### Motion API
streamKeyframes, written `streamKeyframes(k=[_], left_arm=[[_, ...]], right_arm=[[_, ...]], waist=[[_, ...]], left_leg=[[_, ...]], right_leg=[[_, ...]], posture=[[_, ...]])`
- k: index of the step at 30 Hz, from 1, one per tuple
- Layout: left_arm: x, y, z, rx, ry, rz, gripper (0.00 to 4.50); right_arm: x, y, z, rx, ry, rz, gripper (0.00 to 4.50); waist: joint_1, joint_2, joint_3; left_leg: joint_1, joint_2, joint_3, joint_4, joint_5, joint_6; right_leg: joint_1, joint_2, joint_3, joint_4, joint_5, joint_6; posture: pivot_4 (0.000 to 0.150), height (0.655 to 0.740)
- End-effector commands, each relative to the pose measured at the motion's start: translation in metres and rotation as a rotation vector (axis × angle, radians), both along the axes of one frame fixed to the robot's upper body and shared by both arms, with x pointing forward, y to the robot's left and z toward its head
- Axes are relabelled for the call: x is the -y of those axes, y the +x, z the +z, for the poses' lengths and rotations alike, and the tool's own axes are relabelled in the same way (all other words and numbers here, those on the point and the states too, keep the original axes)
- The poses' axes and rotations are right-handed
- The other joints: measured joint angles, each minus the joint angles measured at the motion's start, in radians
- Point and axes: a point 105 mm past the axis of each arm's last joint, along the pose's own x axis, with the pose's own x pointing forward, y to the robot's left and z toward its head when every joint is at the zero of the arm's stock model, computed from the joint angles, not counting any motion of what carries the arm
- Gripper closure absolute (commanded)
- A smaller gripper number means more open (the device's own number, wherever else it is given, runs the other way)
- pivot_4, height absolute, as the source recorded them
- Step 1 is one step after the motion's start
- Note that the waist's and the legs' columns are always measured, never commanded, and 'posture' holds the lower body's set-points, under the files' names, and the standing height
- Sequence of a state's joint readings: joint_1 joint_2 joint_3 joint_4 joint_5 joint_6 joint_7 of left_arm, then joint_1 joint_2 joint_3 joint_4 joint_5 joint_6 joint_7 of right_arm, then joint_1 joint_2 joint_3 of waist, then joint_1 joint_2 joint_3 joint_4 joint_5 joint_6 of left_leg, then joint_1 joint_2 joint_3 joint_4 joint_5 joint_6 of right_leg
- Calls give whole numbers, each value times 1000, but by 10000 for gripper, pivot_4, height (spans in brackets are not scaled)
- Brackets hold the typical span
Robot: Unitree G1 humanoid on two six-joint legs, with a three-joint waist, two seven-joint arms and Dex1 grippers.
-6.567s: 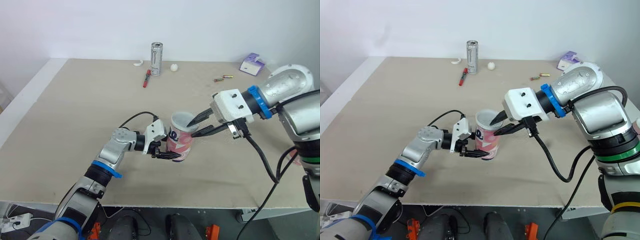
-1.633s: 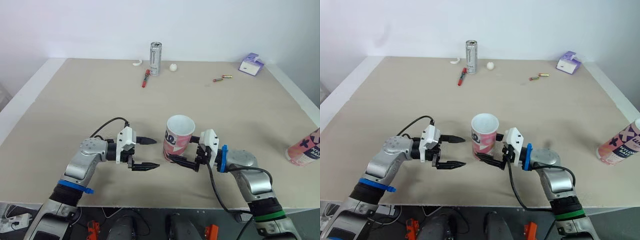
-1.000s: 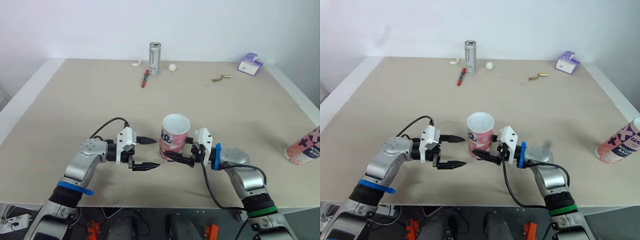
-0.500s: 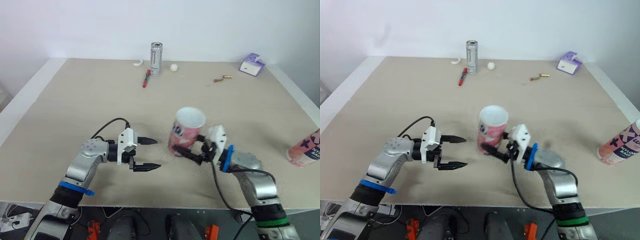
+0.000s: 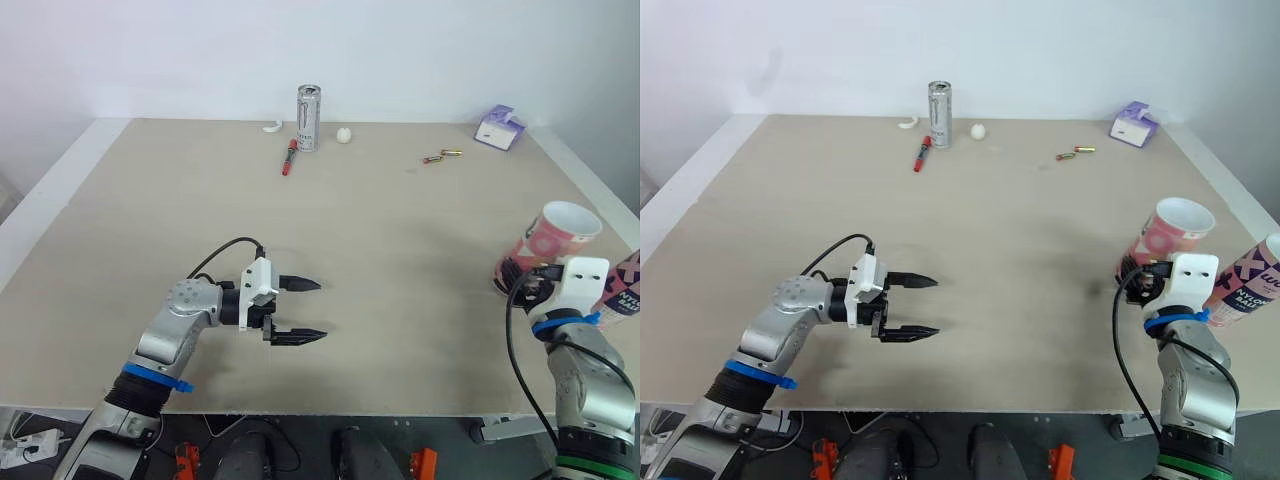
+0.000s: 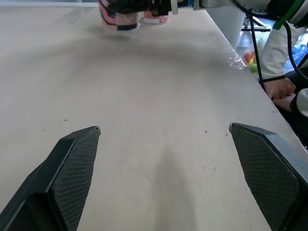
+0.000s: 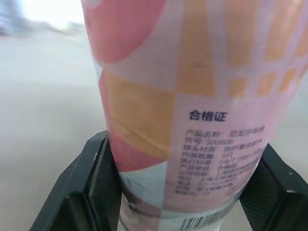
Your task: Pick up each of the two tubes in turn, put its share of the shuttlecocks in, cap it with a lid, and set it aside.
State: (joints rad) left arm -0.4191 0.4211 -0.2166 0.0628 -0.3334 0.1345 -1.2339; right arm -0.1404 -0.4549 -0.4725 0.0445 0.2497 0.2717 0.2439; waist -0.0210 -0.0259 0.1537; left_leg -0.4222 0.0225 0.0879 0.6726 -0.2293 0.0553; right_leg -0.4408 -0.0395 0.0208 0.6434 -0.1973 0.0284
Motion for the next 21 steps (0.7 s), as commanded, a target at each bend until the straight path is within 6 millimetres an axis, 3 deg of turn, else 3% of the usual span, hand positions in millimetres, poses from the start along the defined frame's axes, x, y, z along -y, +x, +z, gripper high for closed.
streamKeyframes(k=[1, 5, 9, 16, 21], left_arm=[[4, -1, 12, 43, -20, -21, 0], [3, -2, 11, 42, -20, -16, 0], [2, -1, 10, 41, -14, -11, 0], [2, -2, 8, 35, -3, -15, 0], [1, 1, 9, 25, -10, 2, 0]], right_arm=[[17, -1, 12, 49, -28, -78, 12201], [15, 2, 5, 28, 3, -62, 12201], [11, -1, 1, 9, -2, -47, 762], [1, -20, -4, -13, 8, -44, 265], [-19, -48, 5, -3, 38, -15, 265]], waist=[[0, 0, 0], [0, 0, 0], [0, 0, 0], [0, 1, 0], [1, 3, -1]], left_leg=[[0, 0, 0, 0, 0, 0], [0, 0, 0, 0, 1, 1], [1, 0, 0, 0, 1, 1], [0, 0, -1, -1, 0, 1], [0, 0, -2, -2, 0, 1]], right_leg=[[0, 0, 1, 0, 0, 0], [1, 1, 2, 0, 0, 1], [1, 1, 2, 0, 1, 1], [0, 1, 3, 0, -1, 1], [0, 2, 2, 0, -1, 1]], posture=[[1500, 7400], [1500, 7400], [1500, 7400], [1500, 7400], [1500, 7400]])
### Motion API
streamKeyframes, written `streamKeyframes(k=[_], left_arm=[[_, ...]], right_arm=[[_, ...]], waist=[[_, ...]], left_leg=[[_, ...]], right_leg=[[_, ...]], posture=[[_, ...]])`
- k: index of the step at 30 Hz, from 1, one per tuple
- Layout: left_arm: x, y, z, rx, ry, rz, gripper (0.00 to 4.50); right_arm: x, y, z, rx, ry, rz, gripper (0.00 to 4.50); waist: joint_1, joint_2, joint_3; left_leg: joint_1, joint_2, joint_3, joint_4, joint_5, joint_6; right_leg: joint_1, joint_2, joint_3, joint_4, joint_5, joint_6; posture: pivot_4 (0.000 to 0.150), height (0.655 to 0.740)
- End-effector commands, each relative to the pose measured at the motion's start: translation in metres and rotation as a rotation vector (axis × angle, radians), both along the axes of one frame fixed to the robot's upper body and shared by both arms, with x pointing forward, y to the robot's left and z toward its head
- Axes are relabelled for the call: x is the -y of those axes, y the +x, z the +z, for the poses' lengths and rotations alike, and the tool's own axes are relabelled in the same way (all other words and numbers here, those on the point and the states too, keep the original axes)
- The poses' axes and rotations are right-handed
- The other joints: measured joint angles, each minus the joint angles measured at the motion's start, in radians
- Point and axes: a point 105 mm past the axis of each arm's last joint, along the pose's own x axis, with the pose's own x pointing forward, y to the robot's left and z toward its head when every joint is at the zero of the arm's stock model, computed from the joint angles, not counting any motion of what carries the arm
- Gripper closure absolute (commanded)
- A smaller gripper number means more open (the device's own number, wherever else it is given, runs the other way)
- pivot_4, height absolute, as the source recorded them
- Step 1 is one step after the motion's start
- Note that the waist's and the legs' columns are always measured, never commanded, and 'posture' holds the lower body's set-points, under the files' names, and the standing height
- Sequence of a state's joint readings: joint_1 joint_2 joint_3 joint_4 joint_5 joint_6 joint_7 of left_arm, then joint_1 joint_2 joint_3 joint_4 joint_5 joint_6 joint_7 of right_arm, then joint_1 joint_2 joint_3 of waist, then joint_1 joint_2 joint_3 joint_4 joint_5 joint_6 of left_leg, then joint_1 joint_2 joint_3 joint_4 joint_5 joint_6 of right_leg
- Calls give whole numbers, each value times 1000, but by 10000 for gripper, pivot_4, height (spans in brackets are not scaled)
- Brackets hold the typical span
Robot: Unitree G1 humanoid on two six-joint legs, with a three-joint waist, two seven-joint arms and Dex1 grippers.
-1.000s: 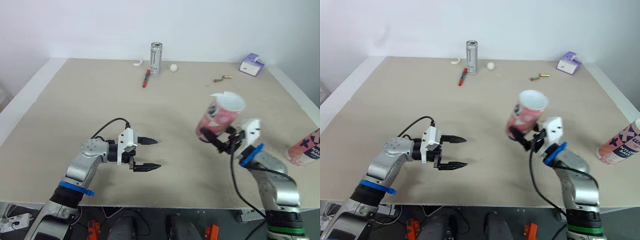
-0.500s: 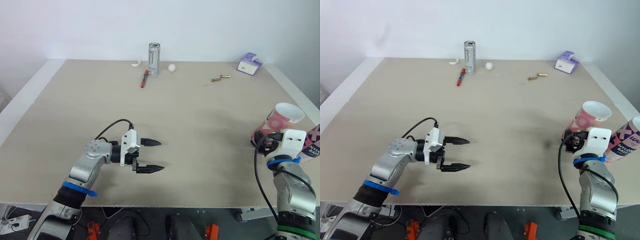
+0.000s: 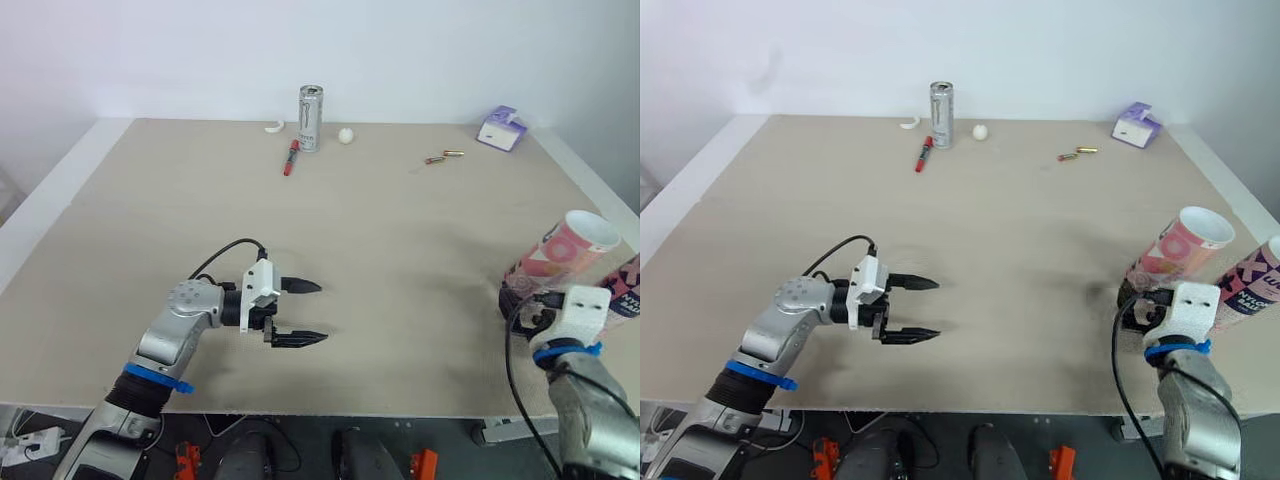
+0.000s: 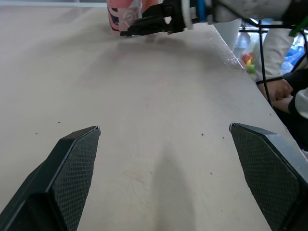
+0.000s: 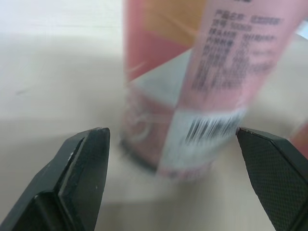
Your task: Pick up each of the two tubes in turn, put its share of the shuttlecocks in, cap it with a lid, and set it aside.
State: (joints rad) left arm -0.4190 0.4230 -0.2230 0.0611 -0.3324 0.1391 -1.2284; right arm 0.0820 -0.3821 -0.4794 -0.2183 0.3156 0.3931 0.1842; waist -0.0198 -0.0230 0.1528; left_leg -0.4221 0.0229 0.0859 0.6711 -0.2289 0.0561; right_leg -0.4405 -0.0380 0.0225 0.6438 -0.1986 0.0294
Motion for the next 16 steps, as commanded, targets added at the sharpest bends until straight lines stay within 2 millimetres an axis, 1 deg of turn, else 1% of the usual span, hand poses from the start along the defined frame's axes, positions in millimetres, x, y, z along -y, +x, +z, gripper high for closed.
streamKeyframes(k=[1, 4, 6, 8, 9, 11, 12, 14, 16], left_arm=[[-1, 3, 10, 29, -15, 13, 0], [-9, 9, 9, 30, 1, 68, 0], [-13, 12, 8, 31, 15, 92, 0], [-20, 17, 7, 41, 35, 122, 0], [-26, 20, 5, 42, 52, 140, 0], [-35, 24, 4, 48, 73, 166, 0], [-38, 26, 4, 58, 81, 174, 0], [-45, 29, 4, 65, 90, 194, 0], [-51, 32, 5, 68, 98, 216, 0]], right_arm=[[-9, -12, 29, 80, -25, 30, 265], [-33, -28, 39, 91, -79, 244, 265], [-45, -34, 43, 97, -105, 379, 265], [-67, -38, 43, 91, -162, 595, 265], [-83, -37, 44, 91, -191, 743, 265], [-102, -33, 42, 89, -239, 932, 265], [-108, -31, 41, 86, -248, 997, 265], [-117, -25, 39, 87, -259, 1095, 265], [-122, -18, 38, 88, -244, 1145, 265]], waist=[[0, 0, 0], [0, 0, 0], [-1, 0, 0], [-2, 0, 0], [-2, 0, 0], [-6, -1, 1], [-5, -4, 2], [-1, -4, 2], [0, -4, 2]], left_leg=[[0, 0, 0, 0, 0, 0], [0, 0, 1, 0, 0, 0], [0, 0, 0, 0, 0, 0], [1, 0, 1, 1, 0, 0], [2, 0, 2, 1, 0, 0], [4, 0, 3, 1, 0, 0], [5, 0, 3, 1, 0, 0], [7, 2, 1, 1, 0, 1], [7, 2, 1, 0, 0, 0]], right_leg=[[0, 0, 0, 0, 0, 0], [0, 0, 0, 0, 0, 0], [0, 0, -1, 0, 0, 0], [0, 0, -1, 0, 0, 0], [0, -1, -1, 0, 1, 0], [1, -1, 0, 0, 1, 0], [1, 0, 0, 0, 2, -1], [3, 0, -4, 0, 2, -2], [2, 0, -4, 0, 3, -3]], posture=[[1500, 7400], [1500, 7400], [1500, 7400], [1500, 7400], [1500, 7400], [1500, 7400], [1500, 7400], [1500, 7400], [1500, 7400]])
